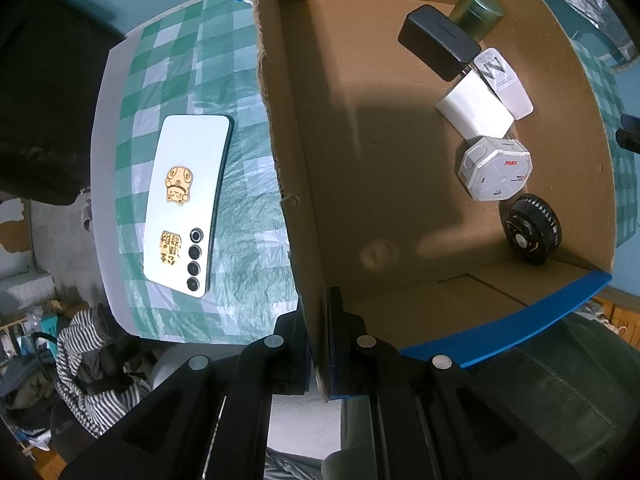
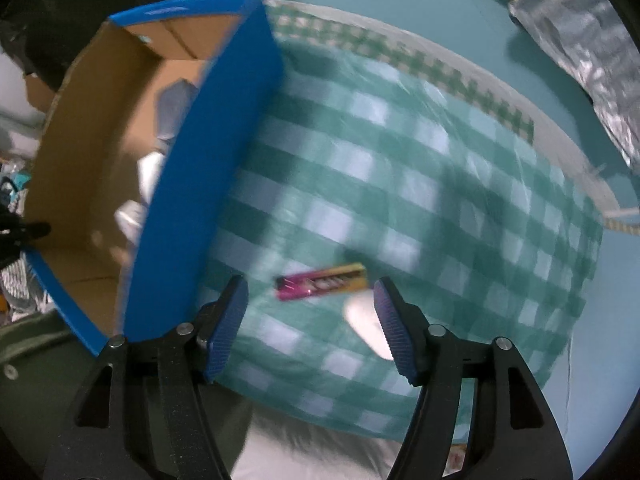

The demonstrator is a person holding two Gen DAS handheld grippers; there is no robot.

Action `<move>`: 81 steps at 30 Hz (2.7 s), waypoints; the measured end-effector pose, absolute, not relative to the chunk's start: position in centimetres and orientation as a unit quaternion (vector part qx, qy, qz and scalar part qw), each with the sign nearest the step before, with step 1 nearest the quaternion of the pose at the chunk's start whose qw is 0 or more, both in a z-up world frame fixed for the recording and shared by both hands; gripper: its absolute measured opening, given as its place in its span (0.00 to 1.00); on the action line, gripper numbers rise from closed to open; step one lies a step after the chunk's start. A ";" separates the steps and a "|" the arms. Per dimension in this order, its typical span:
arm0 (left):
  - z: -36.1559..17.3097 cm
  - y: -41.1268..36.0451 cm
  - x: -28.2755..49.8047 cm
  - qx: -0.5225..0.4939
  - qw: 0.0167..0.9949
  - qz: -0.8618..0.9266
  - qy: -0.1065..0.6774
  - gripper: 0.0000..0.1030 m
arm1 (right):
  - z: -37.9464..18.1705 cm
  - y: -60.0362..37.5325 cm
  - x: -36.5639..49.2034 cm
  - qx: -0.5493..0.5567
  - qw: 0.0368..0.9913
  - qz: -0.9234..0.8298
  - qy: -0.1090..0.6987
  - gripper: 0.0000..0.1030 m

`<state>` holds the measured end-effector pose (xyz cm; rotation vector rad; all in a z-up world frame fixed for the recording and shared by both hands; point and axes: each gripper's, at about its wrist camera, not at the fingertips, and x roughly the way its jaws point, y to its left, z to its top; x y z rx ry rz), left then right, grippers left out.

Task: Organize rigid objects
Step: 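Move the right tool back to the white KINYO earbud case, then carry the KINYO case into the box and open the right tool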

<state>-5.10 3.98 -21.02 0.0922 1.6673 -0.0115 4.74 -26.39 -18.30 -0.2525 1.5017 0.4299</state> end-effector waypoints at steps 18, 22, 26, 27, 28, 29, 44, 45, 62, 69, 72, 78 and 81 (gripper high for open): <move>-21.0 3.9 -5.4 0.042 0.670 0.005 0.741 0.05 | -25.6 -29.3 1.8 -0.228 0.669 0.225 0.670 0.64; -21.0 3.8 -5.4 0.042 0.669 0.005 0.742 0.05 | -26.9 -28.9 1.7 -0.239 0.662 0.220 0.675 0.63; -21.0 3.9 -5.5 0.040 0.670 0.004 0.741 0.05 | -27.5 -28.9 1.5 -0.217 0.659 0.212 0.689 0.53; -21.0 3.9 -5.5 0.040 0.670 0.004 0.741 0.05 | -27.5 -29.0 1.5 -0.210 0.660 0.210 0.690 0.49; -21.0 4.0 -5.5 0.040 0.670 0.004 0.741 0.05 | -27.5 -29.0 1.6 -0.203 0.661 0.208 0.692 0.48; -21.0 4.0 -5.5 0.039 0.670 0.003 0.741 0.05 | -27.5 -29.1 1.7 -0.195 0.662 0.205 0.695 0.46; -21.2 4.1 -5.5 0.037 0.670 -0.003 0.741 0.05 | -25.6 -31.5 4.3 -0.082 0.677 0.143 0.717 0.35; -21.3 4.0 -5.5 0.037 0.670 -0.003 0.741 0.05 | -25.3 -31.6 4.4 -0.078 0.676 0.141 0.719 0.35; -21.2 4.1 -5.4 0.039 0.671 -0.010 0.740 0.05 | -18.5 -29.4 7.9 -0.044 0.698 0.149 0.699 0.35; -21.2 4.1 -5.4 0.040 0.672 -0.013 0.739 0.05 | -16.4 -26.5 6.9 -0.049 0.709 0.168 0.683 0.35; -21.1 4.0 -5.4 0.040 0.672 -0.014 0.739 0.05 | -16.3 -24.9 5.8 -0.053 0.715 0.181 0.673 0.35; -21.1 4.1 -5.3 0.040 0.673 -0.017 0.739 0.05 | -14.4 -21.8 6.3 -0.064 0.723 0.205 0.656 0.35; -21.1 4.1 -5.2 0.042 0.673 -0.019 0.739 0.05 | -13.9 -20.5 6.9 -0.071 0.725 0.217 0.650 0.35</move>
